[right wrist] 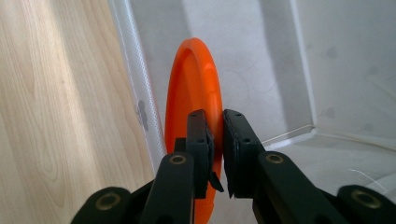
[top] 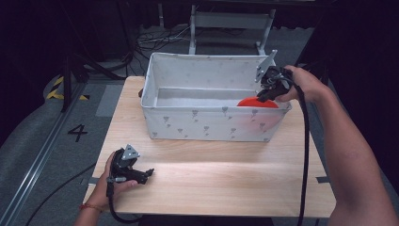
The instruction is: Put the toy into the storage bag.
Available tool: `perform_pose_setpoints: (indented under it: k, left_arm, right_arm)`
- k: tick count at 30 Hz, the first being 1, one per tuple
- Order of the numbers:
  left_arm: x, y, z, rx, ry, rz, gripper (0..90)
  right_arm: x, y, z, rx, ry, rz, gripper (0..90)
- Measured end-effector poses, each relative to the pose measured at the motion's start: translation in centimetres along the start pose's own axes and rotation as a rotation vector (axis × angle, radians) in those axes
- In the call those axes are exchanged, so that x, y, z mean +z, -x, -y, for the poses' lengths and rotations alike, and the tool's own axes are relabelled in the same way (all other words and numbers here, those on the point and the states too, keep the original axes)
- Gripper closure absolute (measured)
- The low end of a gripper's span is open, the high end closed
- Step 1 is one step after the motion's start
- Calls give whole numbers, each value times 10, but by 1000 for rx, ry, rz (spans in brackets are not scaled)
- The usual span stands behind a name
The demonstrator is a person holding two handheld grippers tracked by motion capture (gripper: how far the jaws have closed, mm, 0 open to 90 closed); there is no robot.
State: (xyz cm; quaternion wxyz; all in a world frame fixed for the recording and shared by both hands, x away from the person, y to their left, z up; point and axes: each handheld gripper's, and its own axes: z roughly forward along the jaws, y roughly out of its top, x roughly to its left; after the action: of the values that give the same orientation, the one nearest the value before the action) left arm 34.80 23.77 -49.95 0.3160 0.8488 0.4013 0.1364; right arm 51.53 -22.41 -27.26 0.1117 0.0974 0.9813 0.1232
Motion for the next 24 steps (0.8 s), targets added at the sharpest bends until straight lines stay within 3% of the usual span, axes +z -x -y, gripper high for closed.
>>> perform_pose_setpoints:
  k: [5, 13, 18, 21, 24]
  left_arm:
    - [0, 0, 0, 1, 2, -2, 5]
    - [0, 0, 0, 0, 1, 0, 5]
    - [0, 0, 0, 0, -1, -1, 5]
    - [0, 0, 0, 4, 0, -2, 5]
    - [0, 0, 0, 3, -1, -1, 5]
  right_arm:
    - [18, 0, -10, -21, -109, -31, 813]
    - [29, 5, -14, -15, -153, -79, 808]
    - [35, 5, -14, -1, -168, -111, 802]
    - [33, 4, -14, 13, -130, -110, 763]
    - [27, 4, -11, 30, -96, -80, 721]
